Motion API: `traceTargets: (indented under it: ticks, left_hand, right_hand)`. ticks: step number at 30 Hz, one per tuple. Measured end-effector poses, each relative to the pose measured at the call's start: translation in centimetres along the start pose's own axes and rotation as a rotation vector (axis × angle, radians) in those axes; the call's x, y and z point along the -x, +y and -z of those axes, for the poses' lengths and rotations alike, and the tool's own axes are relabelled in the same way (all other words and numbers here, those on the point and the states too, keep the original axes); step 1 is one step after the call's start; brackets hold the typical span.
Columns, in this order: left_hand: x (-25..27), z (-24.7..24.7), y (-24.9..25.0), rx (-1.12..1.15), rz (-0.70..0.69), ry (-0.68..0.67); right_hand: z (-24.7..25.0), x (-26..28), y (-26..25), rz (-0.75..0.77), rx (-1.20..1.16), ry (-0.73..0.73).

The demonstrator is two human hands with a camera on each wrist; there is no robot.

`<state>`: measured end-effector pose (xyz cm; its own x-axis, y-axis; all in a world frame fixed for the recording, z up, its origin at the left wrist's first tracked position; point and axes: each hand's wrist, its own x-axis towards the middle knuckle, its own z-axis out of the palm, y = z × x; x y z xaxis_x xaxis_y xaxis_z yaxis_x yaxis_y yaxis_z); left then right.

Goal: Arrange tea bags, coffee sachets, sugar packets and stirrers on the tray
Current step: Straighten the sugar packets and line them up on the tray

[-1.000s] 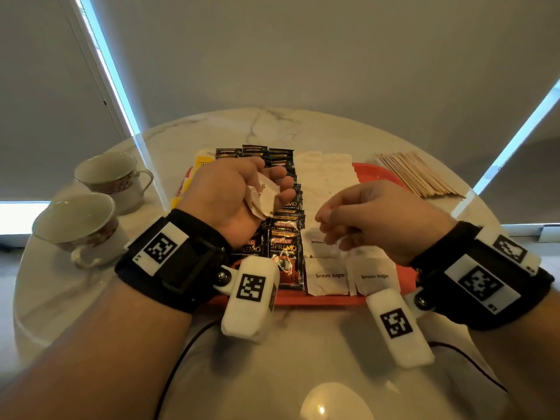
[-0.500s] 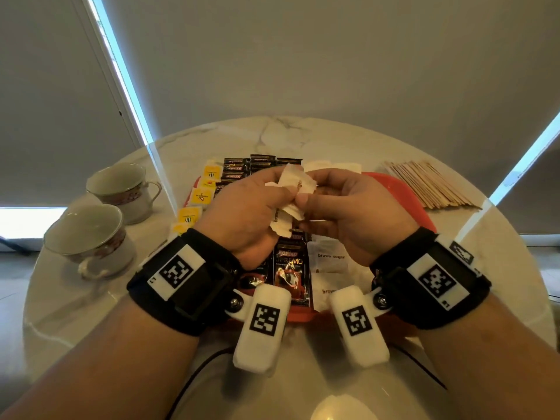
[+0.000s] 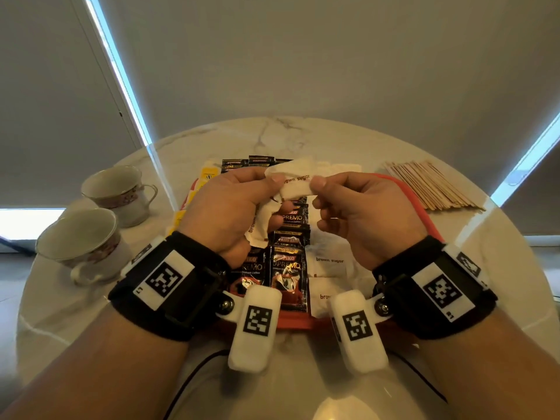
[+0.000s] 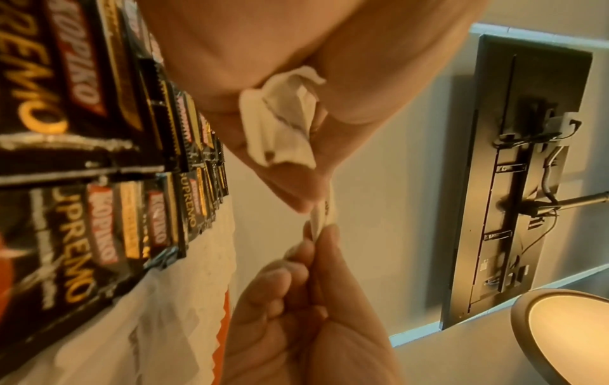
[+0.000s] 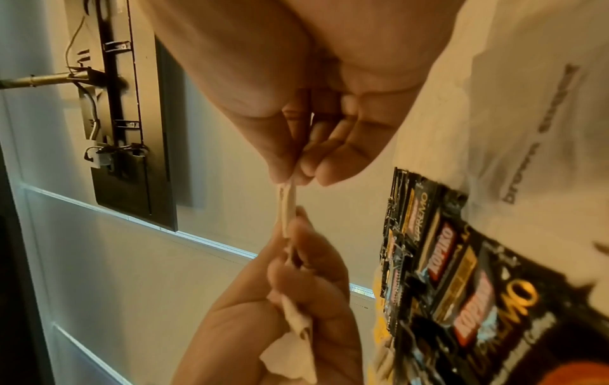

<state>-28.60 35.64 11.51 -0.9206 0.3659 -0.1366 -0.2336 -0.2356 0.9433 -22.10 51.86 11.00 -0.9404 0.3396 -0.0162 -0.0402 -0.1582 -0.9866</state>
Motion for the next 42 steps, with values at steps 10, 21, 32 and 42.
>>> traceTargets:
  ticks: [10, 21, 32, 42]
  left_hand:
    - [0.2, 0.0, -0.4, -0.189, -0.067, -0.010]
    - [0.4, -0.4, -0.3, -0.092, 0.003, -0.016]
    - [0.1, 0.2, 0.4, 0.016, 0.119, -0.044]
    - [0.1, 0.2, 0.6, 0.029, 0.124, -0.028]
  right_hand:
    - [-0.3, 0.3, -1.2, 0.026, 0.183, 0.001]
    - [2.7, 1.7, -2.1, -0.046, 0.180, 0.050]
    - [9.1, 4.4, -0.8, -0.308, 0.344, 0.179]
    - [9.4, 4.7, 0.0, -0.339, 0.406, 0.181]
